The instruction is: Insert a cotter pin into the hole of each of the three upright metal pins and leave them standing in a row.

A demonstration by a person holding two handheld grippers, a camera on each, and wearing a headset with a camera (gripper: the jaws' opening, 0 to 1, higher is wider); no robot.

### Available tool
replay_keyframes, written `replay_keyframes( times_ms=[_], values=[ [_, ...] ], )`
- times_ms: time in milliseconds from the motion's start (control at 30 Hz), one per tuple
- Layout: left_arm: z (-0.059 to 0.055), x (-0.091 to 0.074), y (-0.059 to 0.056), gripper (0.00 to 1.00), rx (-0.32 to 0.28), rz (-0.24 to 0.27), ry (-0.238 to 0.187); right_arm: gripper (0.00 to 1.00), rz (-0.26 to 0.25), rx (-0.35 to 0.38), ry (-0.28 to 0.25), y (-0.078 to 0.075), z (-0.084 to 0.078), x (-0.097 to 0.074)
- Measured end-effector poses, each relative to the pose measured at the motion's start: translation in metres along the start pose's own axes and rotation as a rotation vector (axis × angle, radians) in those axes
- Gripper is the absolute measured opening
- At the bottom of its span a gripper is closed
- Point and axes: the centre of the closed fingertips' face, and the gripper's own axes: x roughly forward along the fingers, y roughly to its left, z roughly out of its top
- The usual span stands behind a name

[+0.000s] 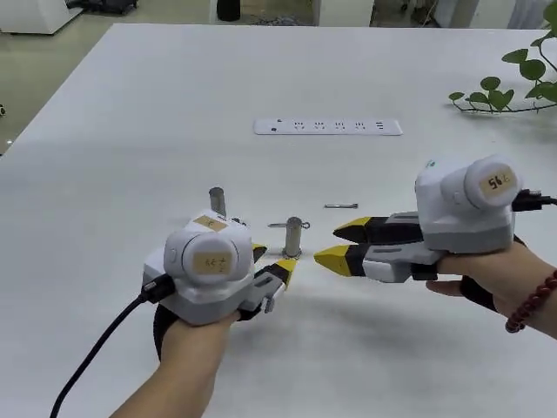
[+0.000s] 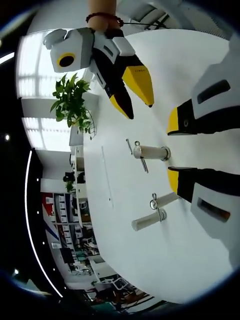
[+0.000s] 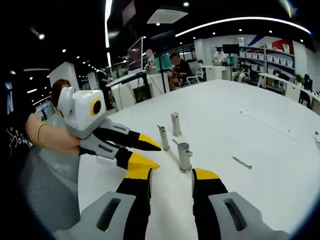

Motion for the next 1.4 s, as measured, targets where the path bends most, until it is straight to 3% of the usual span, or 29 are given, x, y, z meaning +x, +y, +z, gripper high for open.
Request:
replay_keyframes(
  times_ms=[367, 600, 667, 800, 967, 1167, 1267, 1400],
  values=[
    [0.008, -0.028, 0.010, 0.40, -0.028, 0.017, -0.036, 0.35, -0.004, 0.003, -0.008, -0.001, 0.022, 0.007],
    [0.012, -0.039, 0.016, 0.60, -0.019, 0.007, -0.043, 0.38, -0.005, -0.009, 0.001, -0.002, 0.032, 0.018],
    [0.014, -0.043, 0.019, 0.65, -0.043, 0.008, -0.058, 0.38, -0.005, -0.012, 0.003, -0.003, 0.035, 0.021],
    [0.014, -0.052, 0.022, 0.71, -0.060, 0.009, -0.045, 0.38, -0.016, 0.009, 0.019, -0.007, 0.043, 0.027],
    [0.016, -0.062, 0.030, 0.81, -0.077, 0.018, -0.059, 0.37, -0.016, -0.008, 0.008, -0.008, 0.056, 0.035],
    [0.015, -0.071, 0.042, 0.91, -0.062, 0.043, -0.059, 0.37, -0.022, -0.016, 0.019, -0.011, 0.064, 0.051],
    [0.013, -0.074, 0.044, 0.97, -0.073, 0.036, -0.055, 0.37, -0.022, -0.015, 0.025, -0.012, 0.065, 0.057],
    [0.012, -0.076, 0.042, 0.99, -0.056, 0.031, -0.055, 0.36, -0.024, -0.001, 0.026, -0.014, 0.068, 0.069]
  ],
)
